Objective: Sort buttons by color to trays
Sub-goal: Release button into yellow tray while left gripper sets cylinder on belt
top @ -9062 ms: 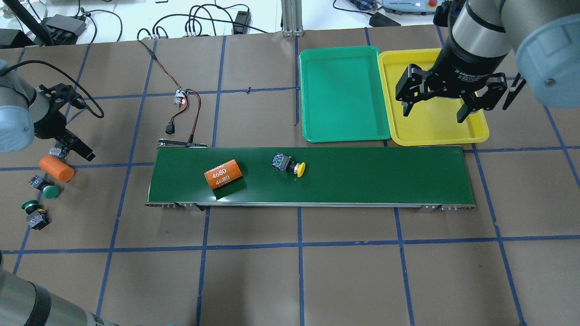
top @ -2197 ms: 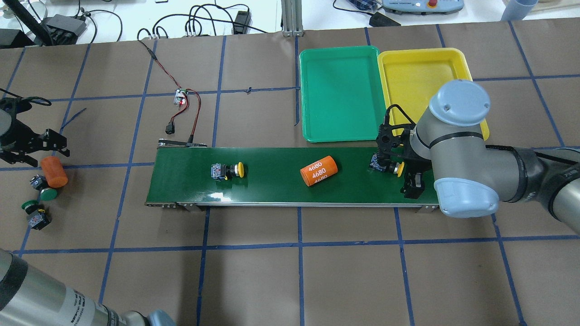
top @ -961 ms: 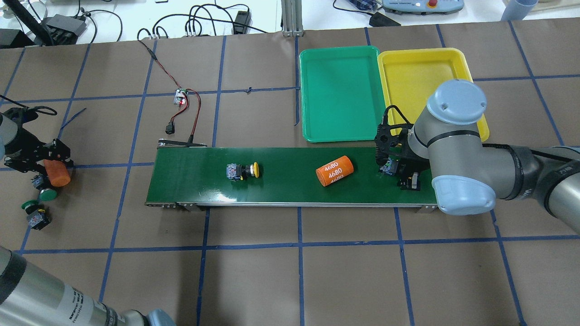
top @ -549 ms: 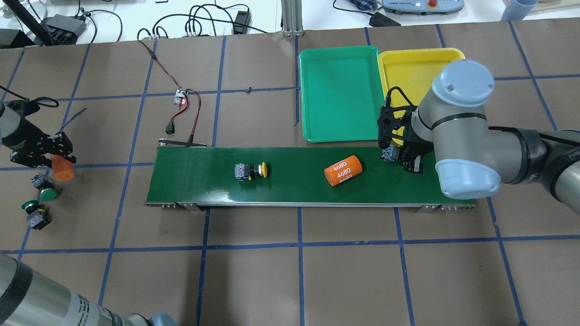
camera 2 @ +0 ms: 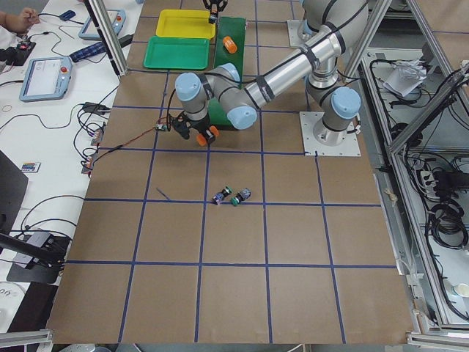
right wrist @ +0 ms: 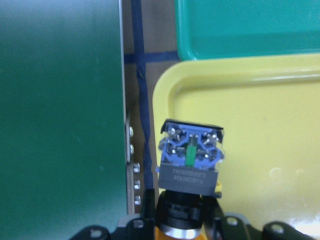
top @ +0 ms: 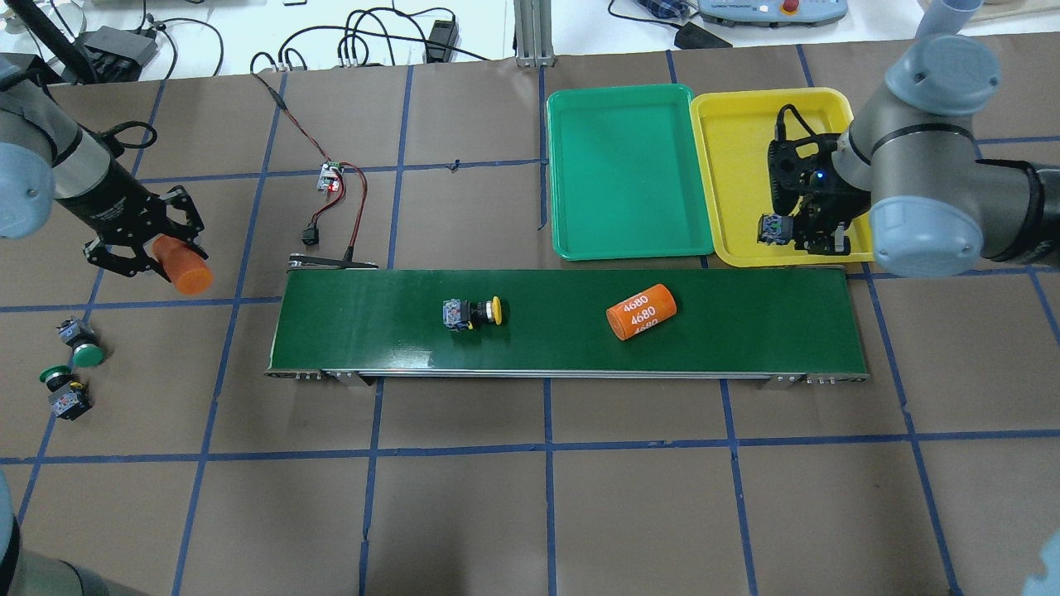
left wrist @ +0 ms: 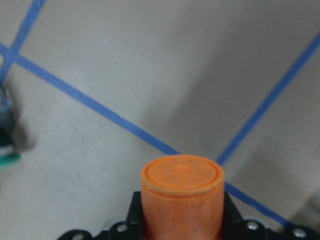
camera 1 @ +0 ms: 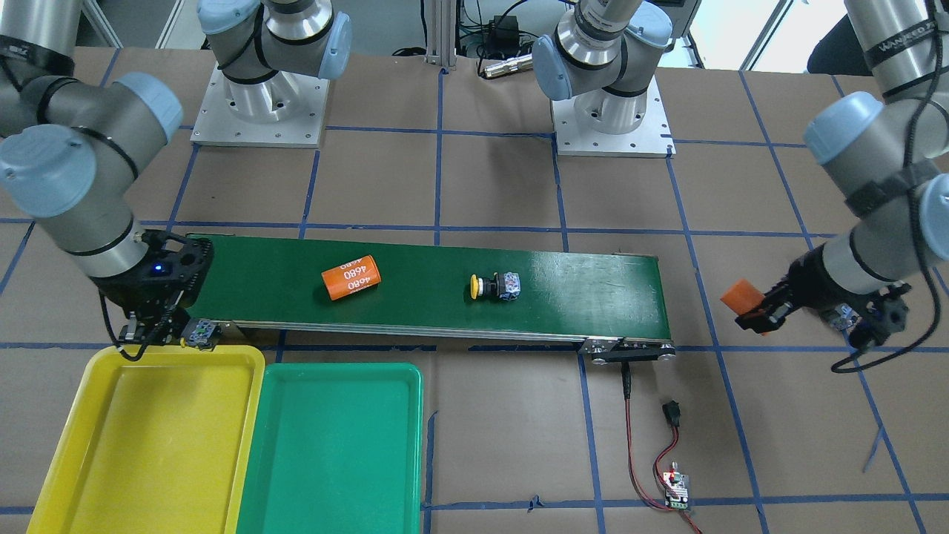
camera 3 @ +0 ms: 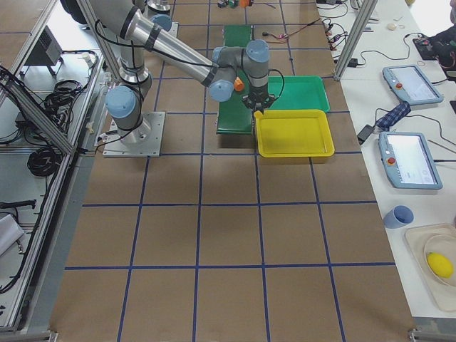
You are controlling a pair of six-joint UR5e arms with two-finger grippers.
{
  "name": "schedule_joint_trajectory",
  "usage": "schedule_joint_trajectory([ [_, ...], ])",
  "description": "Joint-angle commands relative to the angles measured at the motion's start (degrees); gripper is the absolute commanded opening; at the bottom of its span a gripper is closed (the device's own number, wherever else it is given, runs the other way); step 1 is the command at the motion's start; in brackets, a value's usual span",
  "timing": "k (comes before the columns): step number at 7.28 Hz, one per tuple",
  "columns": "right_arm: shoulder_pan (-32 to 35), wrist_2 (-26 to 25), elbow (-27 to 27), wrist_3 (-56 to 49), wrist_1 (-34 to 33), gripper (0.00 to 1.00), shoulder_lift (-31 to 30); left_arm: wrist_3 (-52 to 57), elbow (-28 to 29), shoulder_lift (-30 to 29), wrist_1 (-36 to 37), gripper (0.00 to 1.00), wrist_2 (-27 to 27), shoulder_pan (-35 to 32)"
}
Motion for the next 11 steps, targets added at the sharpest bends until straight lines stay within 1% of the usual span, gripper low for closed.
schedule_joint_trajectory([
  [1,-6.3,0.5,-3.7,-12.5,0.0,0.15,6.0,-18.9,-6.1,4.8,-0.5,0.00,-0.5,-9.0],
  [2,-6.7,0.4,-4.6,-13.3,0.0,0.18,7.4,-24.9,-6.6,5.4,-0.3,0.00,-0.5,-12.2],
  [3,-6.7,0.4,-4.5,-13.3,-0.1,0.44,7.6,-28.0,-7.0,4.9,-0.3,0.00,-0.6,-14.8],
  [5,-6.7,0.4,-4.7,-13.3,0.0,0.88,8.0,-29.9,-8.4,3.6,1.5,0.00,-0.6,-15.7],
  [6,-6.5,0.7,-4.5,-12.9,0.4,0.97,7.4,-33.9,-8.6,2.7,4.3,0.00,-1.4,-15.9],
  [7,-6.2,2.2,-4.2,-12.8,0.8,0.98,6.3,-36.3,-8.8,2.5,5.8,0.00,-2.8,-15.9],
  [8,-6.2,2.3,-3.8,-12.8,1.8,0.98,5.5,-35.7,-10.0,2.0,5.8,0.18,-2.3,-15.9],
  [9,-5.9,2.3,-3.2,-12.7,6.5,0.99,1.8,-35.8,-10.5,1.9,6.1,0.51,-2.1,-15.9],
  [10,-5.3,2.3,-1.5,-12.3,7.4,1.00,-1.5,-35.6,-10.5,1.9,7.2,0.61,-2.6,-15.9],
  [11,-3.8,2.3,1.1,-12.1,7.4,1.00,-3.2,-35.0,-10.6,2.4,7.3,0.86,-2.6,-15.9],
])
